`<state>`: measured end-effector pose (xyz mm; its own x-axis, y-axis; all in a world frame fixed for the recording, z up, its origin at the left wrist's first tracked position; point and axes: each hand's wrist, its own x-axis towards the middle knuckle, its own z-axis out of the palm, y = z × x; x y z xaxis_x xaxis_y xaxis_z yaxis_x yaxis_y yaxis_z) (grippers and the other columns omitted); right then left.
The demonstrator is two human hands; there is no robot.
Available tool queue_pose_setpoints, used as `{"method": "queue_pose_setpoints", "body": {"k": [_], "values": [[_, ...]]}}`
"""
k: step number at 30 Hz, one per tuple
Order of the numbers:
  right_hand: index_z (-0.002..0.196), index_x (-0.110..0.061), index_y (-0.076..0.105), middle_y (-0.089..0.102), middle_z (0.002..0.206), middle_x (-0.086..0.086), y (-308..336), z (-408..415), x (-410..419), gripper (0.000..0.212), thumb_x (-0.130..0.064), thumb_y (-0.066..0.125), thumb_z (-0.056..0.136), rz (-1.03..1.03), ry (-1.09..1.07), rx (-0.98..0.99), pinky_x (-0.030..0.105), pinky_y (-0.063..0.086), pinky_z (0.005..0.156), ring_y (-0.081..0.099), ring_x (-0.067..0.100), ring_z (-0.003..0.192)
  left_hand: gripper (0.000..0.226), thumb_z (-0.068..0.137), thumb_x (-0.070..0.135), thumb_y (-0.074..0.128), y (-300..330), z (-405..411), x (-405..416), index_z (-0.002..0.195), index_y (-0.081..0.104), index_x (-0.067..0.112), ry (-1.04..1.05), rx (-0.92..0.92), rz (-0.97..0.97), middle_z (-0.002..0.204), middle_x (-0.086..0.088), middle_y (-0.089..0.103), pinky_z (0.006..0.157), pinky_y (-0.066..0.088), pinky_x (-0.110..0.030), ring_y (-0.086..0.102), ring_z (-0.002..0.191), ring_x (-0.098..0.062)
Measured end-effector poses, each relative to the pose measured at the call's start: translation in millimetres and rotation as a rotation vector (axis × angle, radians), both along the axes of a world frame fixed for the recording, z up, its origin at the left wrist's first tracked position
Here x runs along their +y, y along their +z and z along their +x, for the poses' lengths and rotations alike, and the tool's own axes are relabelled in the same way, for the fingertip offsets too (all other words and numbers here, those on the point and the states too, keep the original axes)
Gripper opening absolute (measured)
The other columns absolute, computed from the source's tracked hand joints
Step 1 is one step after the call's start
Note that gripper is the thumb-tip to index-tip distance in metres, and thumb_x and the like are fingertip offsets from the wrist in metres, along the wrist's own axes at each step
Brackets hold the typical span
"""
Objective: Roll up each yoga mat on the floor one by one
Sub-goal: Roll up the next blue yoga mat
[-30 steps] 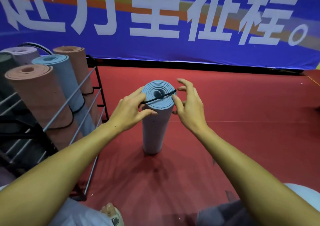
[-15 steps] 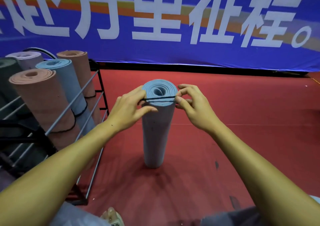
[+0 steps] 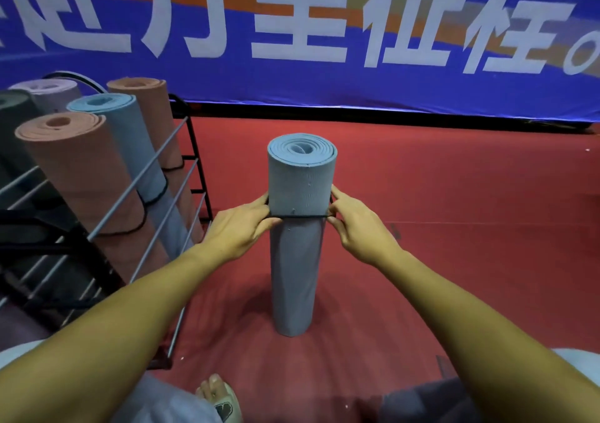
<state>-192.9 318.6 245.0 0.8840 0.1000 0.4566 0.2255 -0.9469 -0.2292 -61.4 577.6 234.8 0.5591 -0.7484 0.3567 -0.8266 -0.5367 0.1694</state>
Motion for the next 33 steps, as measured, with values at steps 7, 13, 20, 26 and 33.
{"method": "queue_pose_setpoints", "body": {"k": [7, 13, 20, 26, 33], "values": [[0.104, -0.021, 0.055, 0.015, 0.173, -0.015, -58.8, 34.7, -15.2, 0.01, -0.025, 0.047, 0.108, -0.072, -0.033, 0.162, 0.047, 0.047, 0.109, 0.039, 0.032, 0.147, 0.045, 0.108, 0.061, 0.024, -54.9, 22.2, 2.3, 0.149, 0.038, 0.051, 0.06, 0.211, 0.153, 0.164, 0.033, 0.026, 0.088, 0.051, -0.044, 0.055, 0.135, -0.024], [0.093, -0.038, 0.046, 0.051, 0.151, -0.017, -126.1, 31.3, -2.5, 0.021, -0.022, 0.055, 0.104, 0.138, 0.023, 0.335, 0.042, 0.049, 0.095, 0.057, 0.027, 0.124, 0.095, 0.074, 0.101, 0.005, -121.4, 28.0, 11.1, 0.141, 0.047, 0.048, 0.083, 0.512, 0.169, 0.146, 0.017, 0.059, 0.097, 0.052, -0.05, 0.06, 0.13, -0.028], [0.108, -0.023, 0.062, 0.074, 0.112, -0.011, -129.8, 34.7, 2.6, 0.022, -0.022, 0.079, 0.094, 0.84, -0.153, 0.247, 0.029, 0.056, 0.101, 0.069, 0.002, 0.11, 0.047, 0.078, 0.033, 0.093, -108.8, 42.0, -10.1, 0.105, 0.057, 0.02, 0.054, 0.832, -0.45, 0.109, 0.012, 0.074, 0.098, 0.059, -0.038, 0.071, 0.11, -0.008], [0.154, -0.028, 0.041, 0.052, 0.149, -0.013, -145.7, 35.1, 5.4, 0.094, -0.033, 0.093, 0.076, 0.928, -0.18, 0.325, 0.038, 0.058, 0.101, 0.064, 0.006, 0.122, 0.095, 0.064, 0.029, 0.102, -110.7, 38.0, -21.4, 0.14, 0.044, 0.036, 0.107, 0.862, -0.491, 0.132, 0.011, 0.063, 0.096, 0.058, -0.035, 0.069, 0.112, -0.009], [0.159, -0.036, 0.036, 0.049, 0.154, -0.012, -158.6, 42.8, 23.3, 0.096, -0.032, 0.091, 0.08, 0.912, -0.11, 0.266, 0.034, 0.049, 0.111, 0.05, 0.001, 0.139, 0.121, 0.055, 0.039, 0.105, -128.9, 27.6, -34.8, 0.154, 0.036, 0.03, 0.107, 0.953, -0.524, 0.144, 0.018, 0.058, 0.107, 0.052, -0.032, 0.058, 0.131, -0.002]]}}
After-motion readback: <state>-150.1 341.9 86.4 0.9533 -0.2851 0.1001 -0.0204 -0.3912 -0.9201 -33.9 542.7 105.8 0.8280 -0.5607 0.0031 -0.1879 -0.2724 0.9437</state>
